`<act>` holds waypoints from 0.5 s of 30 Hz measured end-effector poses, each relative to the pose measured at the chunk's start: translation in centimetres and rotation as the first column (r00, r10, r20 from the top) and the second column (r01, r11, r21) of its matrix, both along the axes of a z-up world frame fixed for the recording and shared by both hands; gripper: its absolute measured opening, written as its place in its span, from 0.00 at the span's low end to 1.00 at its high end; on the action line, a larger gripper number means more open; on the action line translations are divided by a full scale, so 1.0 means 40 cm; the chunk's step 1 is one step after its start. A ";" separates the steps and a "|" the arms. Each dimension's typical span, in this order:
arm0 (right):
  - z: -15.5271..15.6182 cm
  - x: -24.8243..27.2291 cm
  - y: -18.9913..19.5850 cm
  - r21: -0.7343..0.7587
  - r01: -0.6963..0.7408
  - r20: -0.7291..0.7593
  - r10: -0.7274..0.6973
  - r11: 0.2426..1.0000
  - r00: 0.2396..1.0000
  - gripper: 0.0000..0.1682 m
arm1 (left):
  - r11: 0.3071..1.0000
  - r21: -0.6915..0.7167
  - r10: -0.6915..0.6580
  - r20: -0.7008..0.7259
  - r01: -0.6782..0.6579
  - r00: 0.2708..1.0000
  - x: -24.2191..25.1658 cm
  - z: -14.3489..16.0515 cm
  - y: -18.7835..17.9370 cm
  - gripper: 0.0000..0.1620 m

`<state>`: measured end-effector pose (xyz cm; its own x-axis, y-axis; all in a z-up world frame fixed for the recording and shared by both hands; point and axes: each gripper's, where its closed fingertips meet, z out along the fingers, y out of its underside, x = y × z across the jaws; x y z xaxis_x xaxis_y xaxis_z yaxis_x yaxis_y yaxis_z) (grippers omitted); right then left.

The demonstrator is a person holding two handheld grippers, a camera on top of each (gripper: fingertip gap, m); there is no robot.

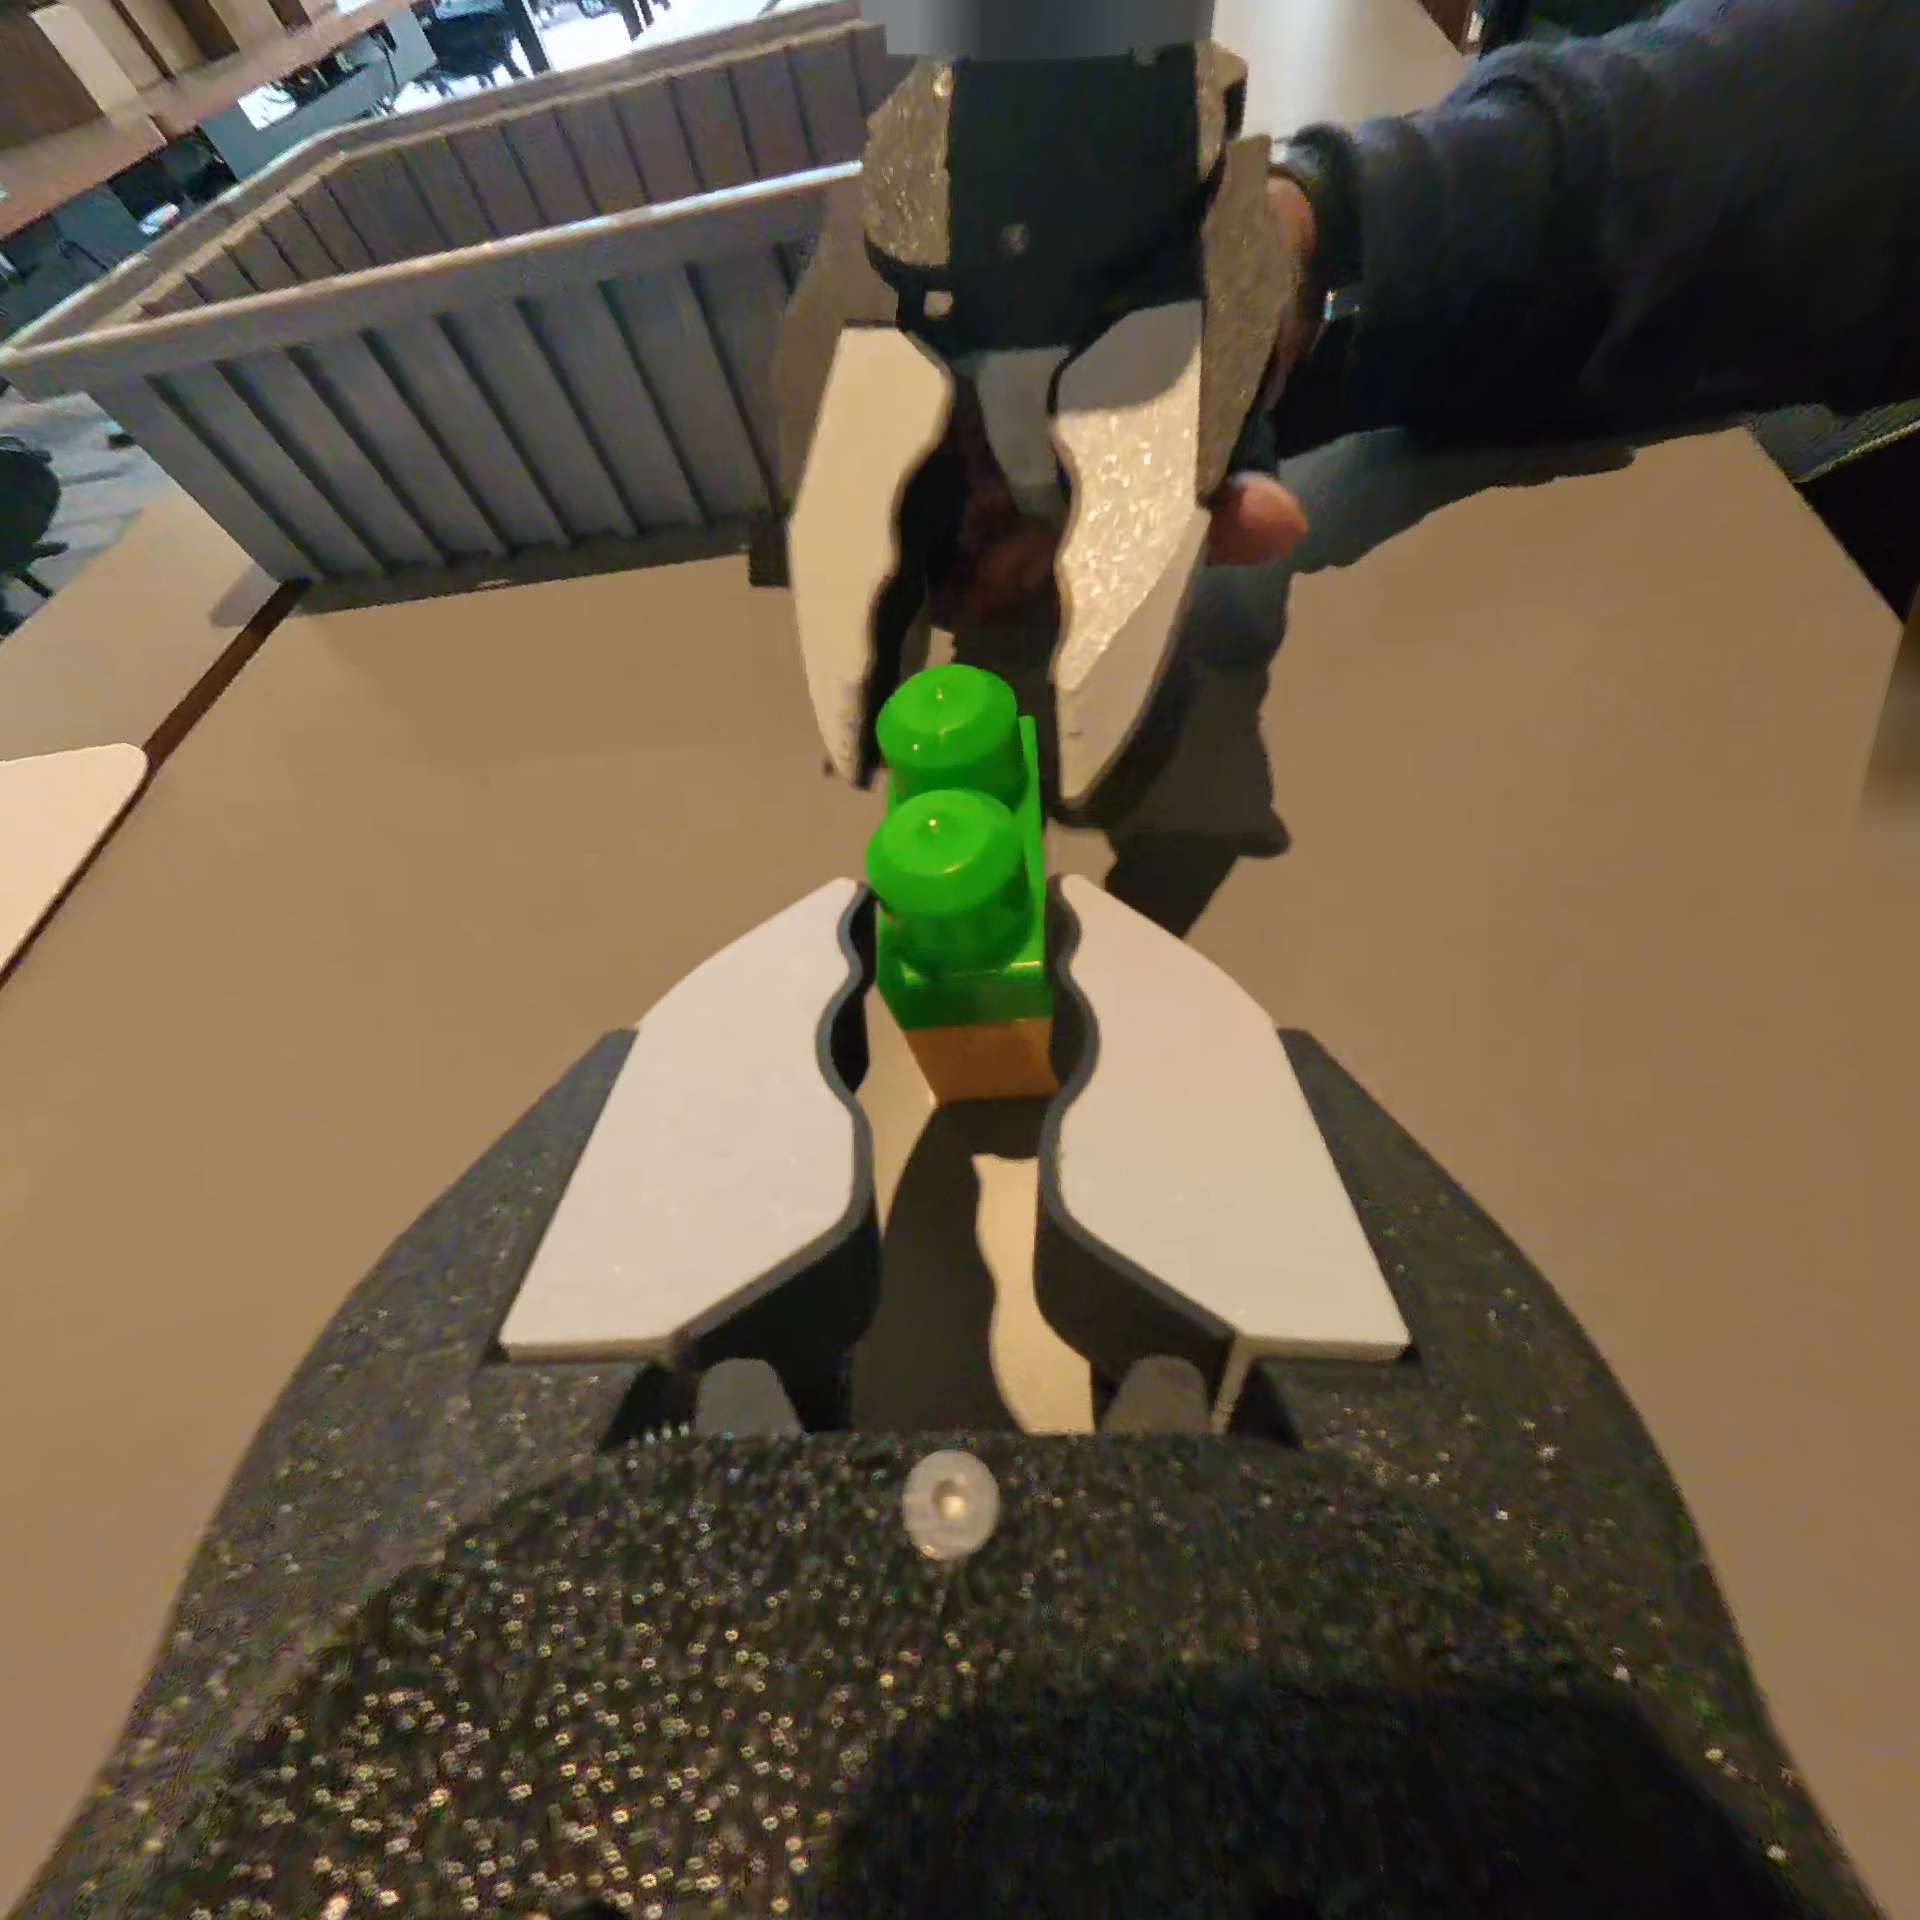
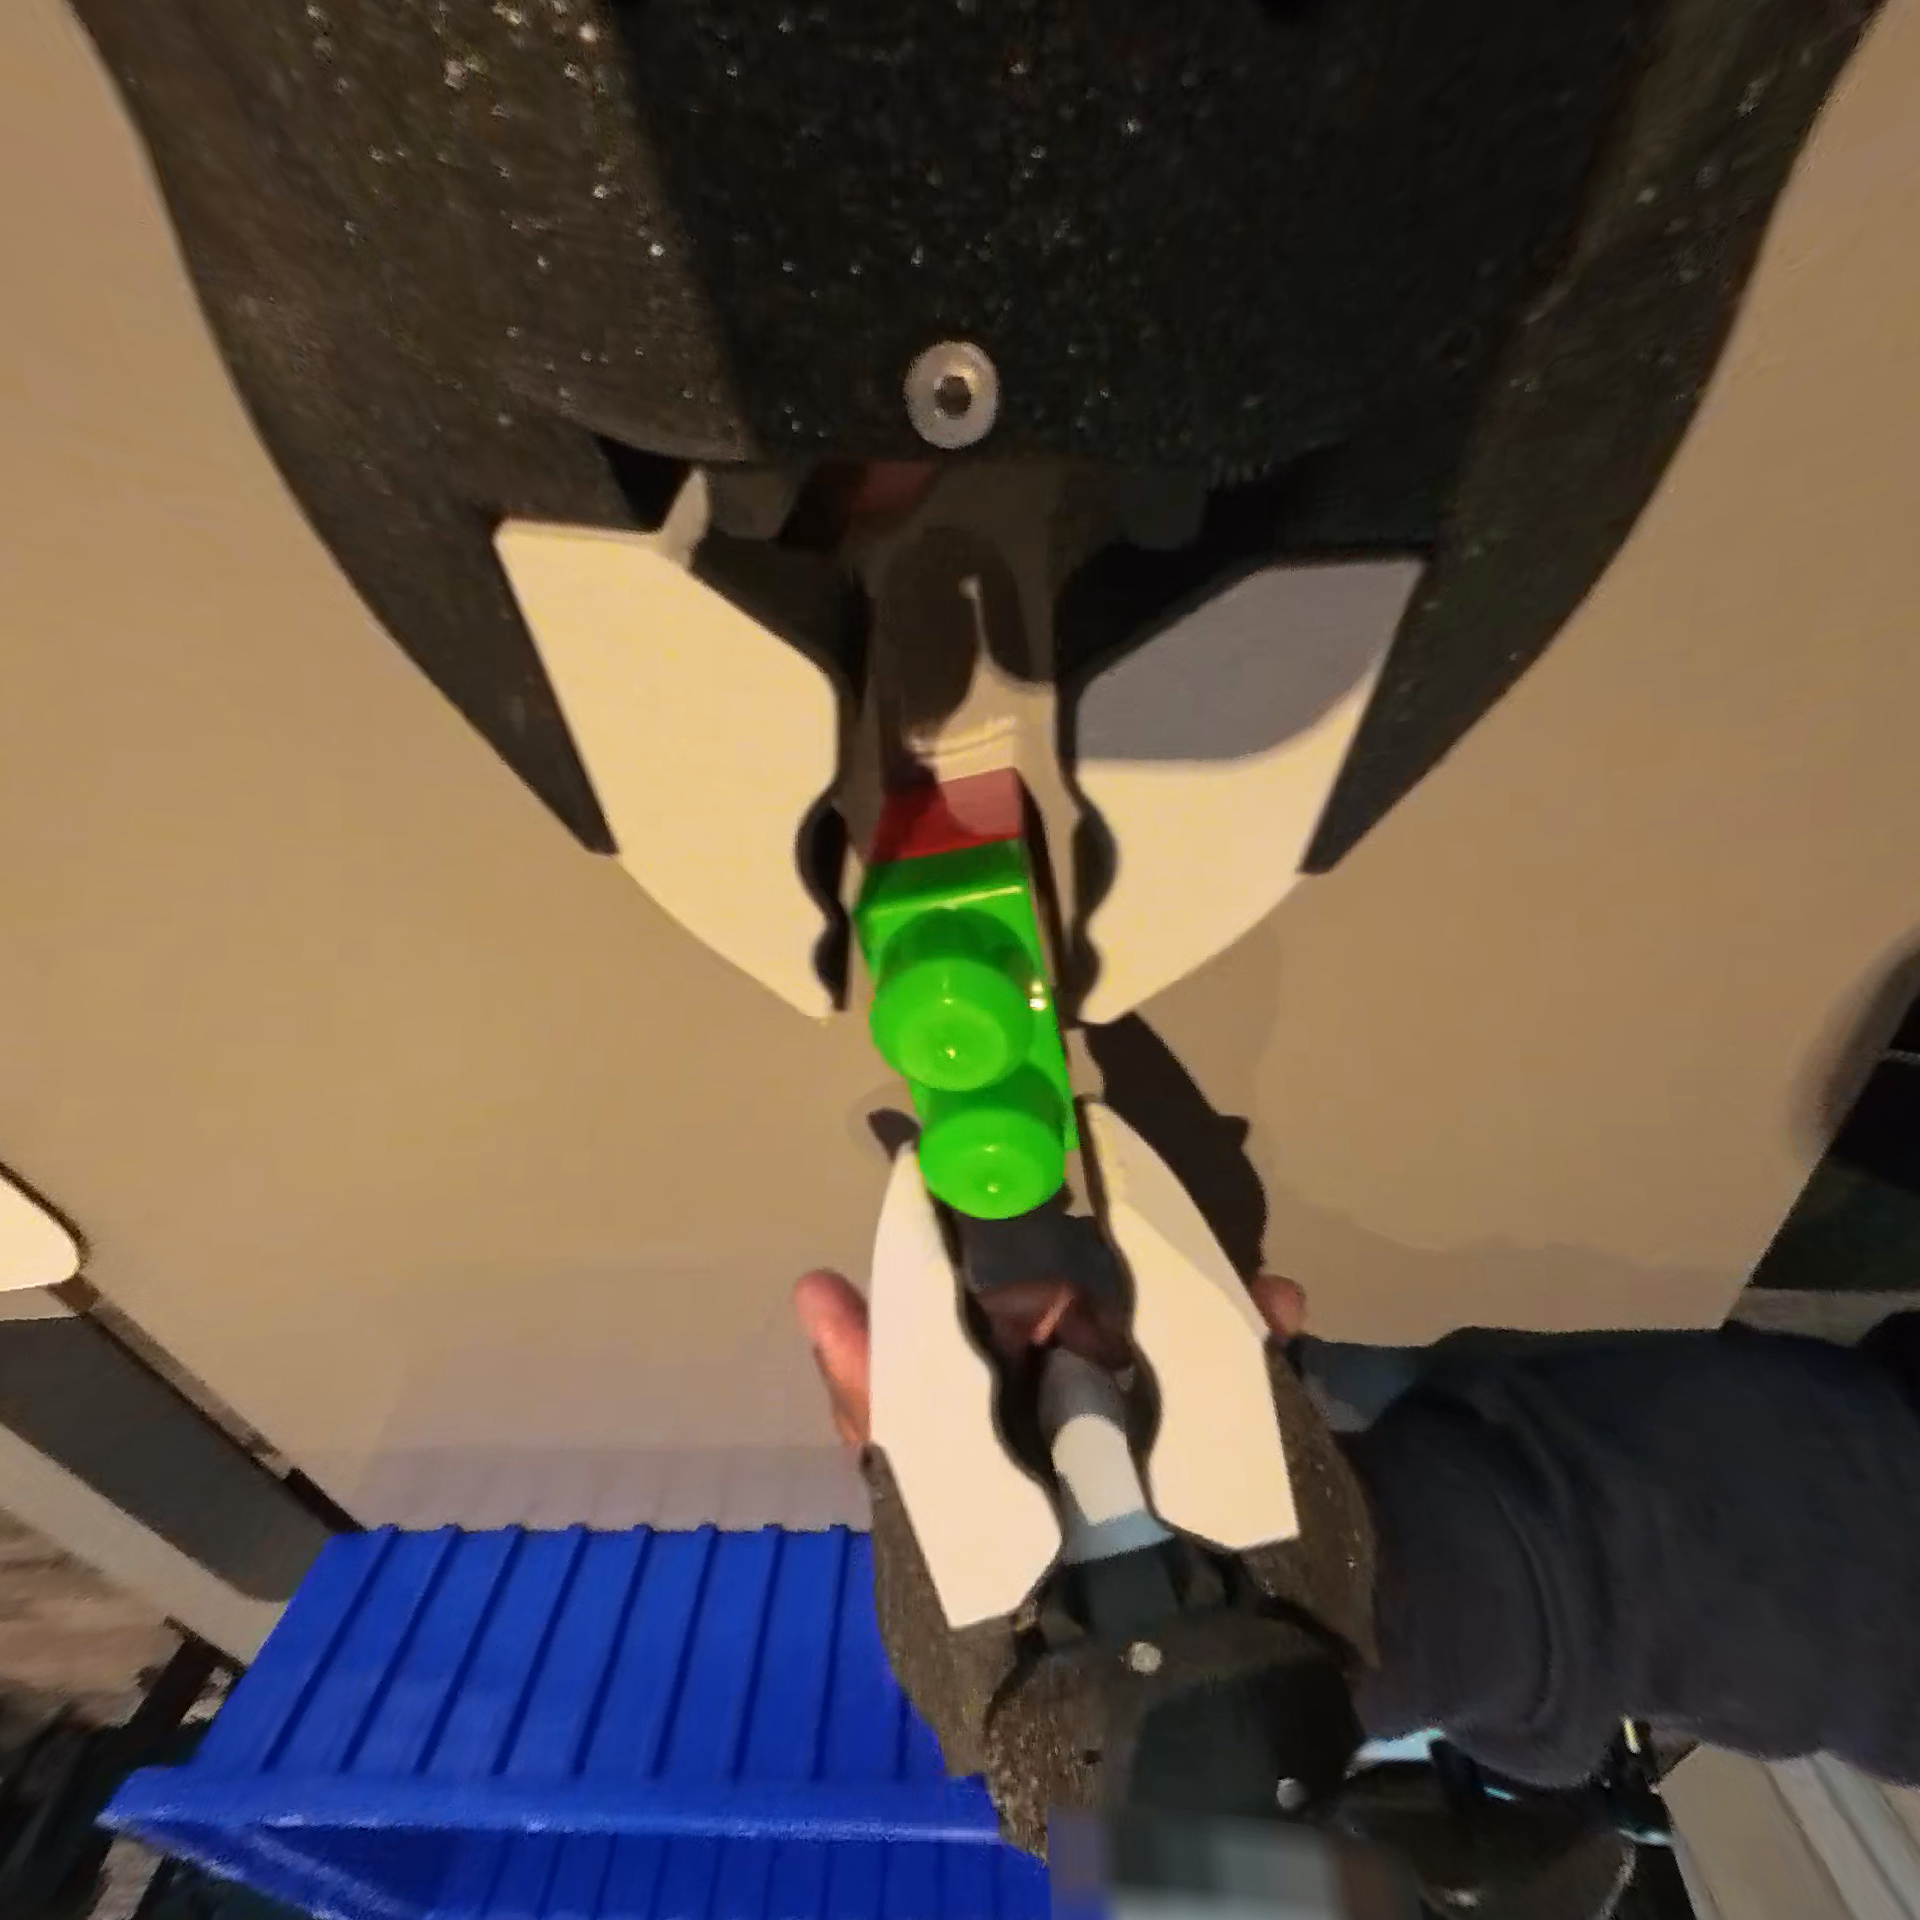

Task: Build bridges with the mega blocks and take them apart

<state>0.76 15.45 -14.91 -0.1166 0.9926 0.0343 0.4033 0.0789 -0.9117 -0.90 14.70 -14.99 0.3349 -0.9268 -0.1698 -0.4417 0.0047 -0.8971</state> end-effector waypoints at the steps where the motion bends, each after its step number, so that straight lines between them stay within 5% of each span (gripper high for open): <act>1: -0.003 -0.004 -0.004 -0.008 -0.003 0.000 0.003 1.000 1.000 0.19 | 1.000 -0.005 -0.002 0.007 0.002 1.000 0.002 0.000 0.000 0.18; 15: -0.005 -0.007 -0.007 -0.076 0.000 -0.006 -0.001 0.997 1.000 0.19 | 0.997 -0.072 -0.005 0.078 0.011 0.997 0.002 -0.001 0.001 0.17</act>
